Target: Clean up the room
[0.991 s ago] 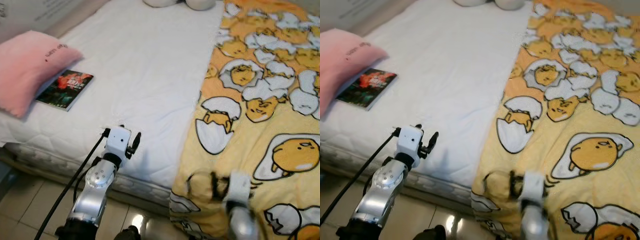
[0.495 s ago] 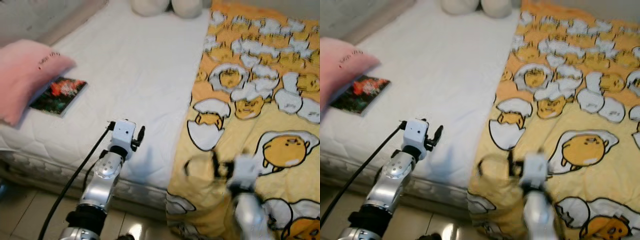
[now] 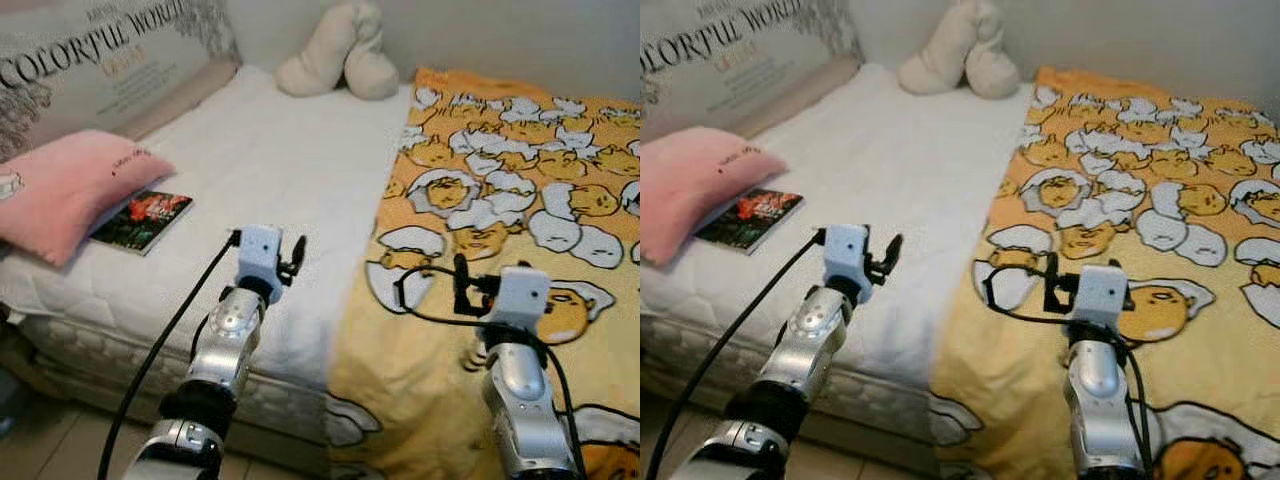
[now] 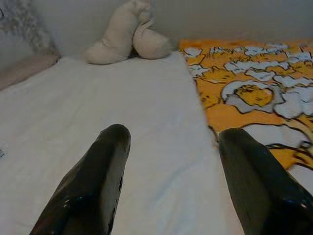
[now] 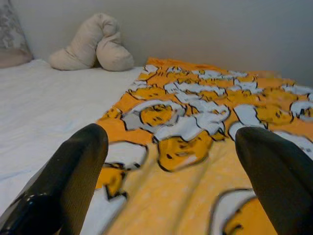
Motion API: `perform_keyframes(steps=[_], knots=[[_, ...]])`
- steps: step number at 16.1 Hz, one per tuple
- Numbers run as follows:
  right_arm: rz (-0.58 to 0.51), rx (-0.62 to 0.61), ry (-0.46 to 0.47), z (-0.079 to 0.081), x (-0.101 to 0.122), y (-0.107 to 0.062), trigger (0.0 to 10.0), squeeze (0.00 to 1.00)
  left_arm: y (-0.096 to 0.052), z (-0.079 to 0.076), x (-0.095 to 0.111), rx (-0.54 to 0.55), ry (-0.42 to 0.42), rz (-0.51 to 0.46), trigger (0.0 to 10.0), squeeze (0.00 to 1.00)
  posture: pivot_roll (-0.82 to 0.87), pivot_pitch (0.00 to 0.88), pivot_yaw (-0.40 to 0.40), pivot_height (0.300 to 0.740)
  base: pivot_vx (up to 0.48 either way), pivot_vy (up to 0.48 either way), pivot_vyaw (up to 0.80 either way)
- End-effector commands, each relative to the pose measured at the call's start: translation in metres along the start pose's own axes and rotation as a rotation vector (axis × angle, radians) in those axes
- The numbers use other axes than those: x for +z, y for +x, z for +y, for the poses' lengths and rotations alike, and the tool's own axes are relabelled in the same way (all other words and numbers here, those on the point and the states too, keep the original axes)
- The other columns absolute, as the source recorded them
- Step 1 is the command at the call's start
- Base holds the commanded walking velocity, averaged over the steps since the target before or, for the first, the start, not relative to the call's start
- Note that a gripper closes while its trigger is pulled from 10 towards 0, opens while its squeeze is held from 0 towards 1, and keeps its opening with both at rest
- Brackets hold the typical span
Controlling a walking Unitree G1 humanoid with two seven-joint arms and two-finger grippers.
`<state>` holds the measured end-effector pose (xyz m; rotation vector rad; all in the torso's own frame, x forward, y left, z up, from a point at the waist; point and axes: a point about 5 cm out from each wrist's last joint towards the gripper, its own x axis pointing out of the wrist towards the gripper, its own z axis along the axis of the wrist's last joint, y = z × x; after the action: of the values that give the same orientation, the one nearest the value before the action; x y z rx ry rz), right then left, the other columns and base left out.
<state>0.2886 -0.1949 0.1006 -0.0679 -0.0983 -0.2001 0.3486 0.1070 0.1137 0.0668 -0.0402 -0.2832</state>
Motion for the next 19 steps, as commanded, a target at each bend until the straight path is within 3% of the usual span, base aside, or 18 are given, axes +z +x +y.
perform_keyframes(steps=[1, 6, 8, 10, 15, 19], knots=[[0.033, -0.011, -0.015, -0.005, -0.009, -0.004, 10.0, 0.00, -0.002, -0.006, -0.008, -0.044, -0.004, 0.030, 10.0, 0.00, 0.05, 0.000, 0.054, 0.740, 0.000, -0.461, 0.00], [0.061, -0.022, -0.022, -0.001, -0.020, -0.009, 10.0, 0.00, 0.001, -0.016, -0.014, -0.122, -0.031, 0.037, 10.0, 0.00, 0.02, 0.000, 0.075, 0.740, 0.000, -0.445, 0.00], [0.045, -0.102, -0.016, -0.018, -0.015, -0.003, 10.0, 0.00, 0.004, -0.027, -0.010, -0.198, -0.017, 0.018, 10.0, 0.00, 0.02, 0.000, 0.074, 0.740, 0.000, -0.435, 0.00], [0.038, -0.095, -0.039, -0.026, -0.014, 0.002, 10.0, 0.00, 0.006, -0.028, -0.009, -0.188, -0.045, 0.019, 10.0, 0.00, 0.02, 0.000, 0.069, 0.740, 0.000, -0.431, 0.00], [0.046, -0.031, -0.038, -0.009, -0.019, 0.001, 10.0, 0.00, 0.009, -0.036, -0.010, -0.172, -0.086, 0.021, 10.0, 0.00, 0.02, 0.000, 0.077, 0.740, 0.000, -0.432, 0.00], [0.081, -0.025, -0.017, -0.009, -0.029, -0.012, 10.0, 0.00, 0.006, -0.042, -0.014, -0.195, -0.084, 0.016, 10.0, 0.00, 0.01, 0.000, 0.069, 0.740, 0.000, -0.430, 0.00]])
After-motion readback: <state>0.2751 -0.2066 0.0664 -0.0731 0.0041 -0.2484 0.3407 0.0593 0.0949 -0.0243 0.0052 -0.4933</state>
